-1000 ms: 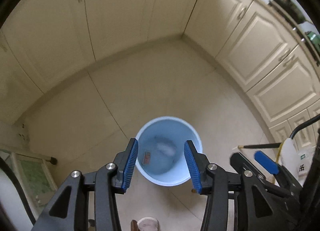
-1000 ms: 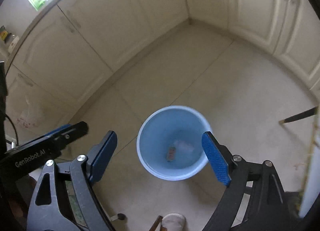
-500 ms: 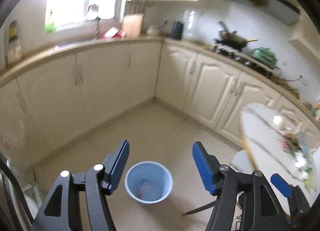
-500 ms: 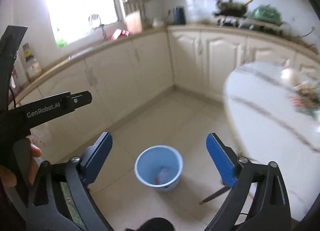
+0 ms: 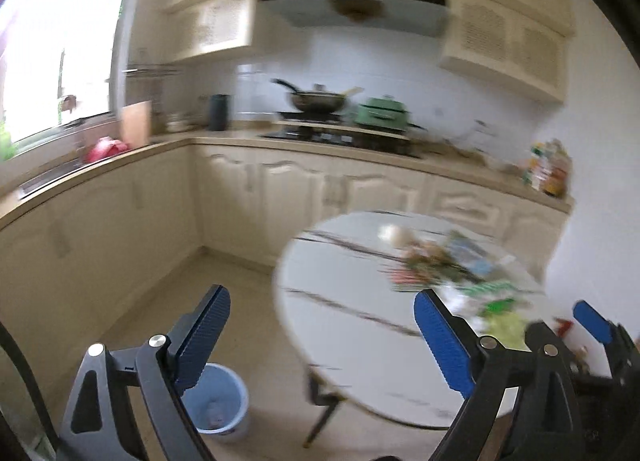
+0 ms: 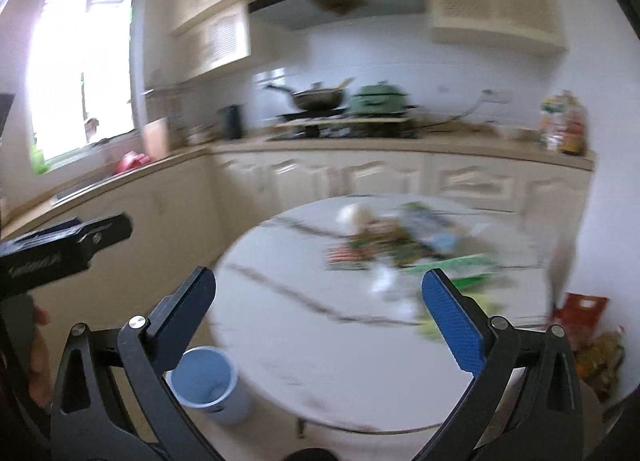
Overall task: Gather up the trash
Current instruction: 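Move both tools back toward the table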
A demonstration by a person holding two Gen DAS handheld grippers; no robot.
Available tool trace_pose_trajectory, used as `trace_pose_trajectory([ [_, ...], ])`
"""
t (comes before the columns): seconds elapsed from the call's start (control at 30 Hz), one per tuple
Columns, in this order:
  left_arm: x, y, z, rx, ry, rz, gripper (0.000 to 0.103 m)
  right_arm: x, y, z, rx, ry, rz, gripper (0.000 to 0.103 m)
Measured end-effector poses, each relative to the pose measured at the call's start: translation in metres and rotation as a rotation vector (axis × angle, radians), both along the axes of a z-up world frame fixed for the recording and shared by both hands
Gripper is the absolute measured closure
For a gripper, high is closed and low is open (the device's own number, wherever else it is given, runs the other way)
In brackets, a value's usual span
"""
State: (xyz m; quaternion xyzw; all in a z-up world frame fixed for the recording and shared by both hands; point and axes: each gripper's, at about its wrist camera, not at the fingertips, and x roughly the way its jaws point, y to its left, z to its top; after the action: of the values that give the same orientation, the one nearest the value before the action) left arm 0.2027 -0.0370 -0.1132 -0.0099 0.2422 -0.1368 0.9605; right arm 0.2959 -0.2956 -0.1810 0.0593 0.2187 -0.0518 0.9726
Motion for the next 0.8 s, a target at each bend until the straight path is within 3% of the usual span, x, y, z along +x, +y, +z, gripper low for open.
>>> trace_pose_trajectory([
  [0.17,0.004,-0.058,-0.003,-0.007,0.048,-0.099,0.009,-0.013,-0.074,0.003,0.035,0.002,-0.131,0.000],
  [0.4,0.059,-0.128,-0.025,0.034,0.180,-0.177,0.009,-0.010,-0.134,-0.010,0.057,0.015,-0.223,0.000],
  [0.57,0.167,-0.198,-0.024,0.081,0.304,-0.180,0.009,-0.001,-0.163,-0.032,0.089,0.072,-0.246,0.000],
  [0.8,0.276,-0.268,-0.065,0.209,0.443,-0.139,0.013,0.016,-0.186,-0.059,0.118,0.135,-0.255,0.000],
])
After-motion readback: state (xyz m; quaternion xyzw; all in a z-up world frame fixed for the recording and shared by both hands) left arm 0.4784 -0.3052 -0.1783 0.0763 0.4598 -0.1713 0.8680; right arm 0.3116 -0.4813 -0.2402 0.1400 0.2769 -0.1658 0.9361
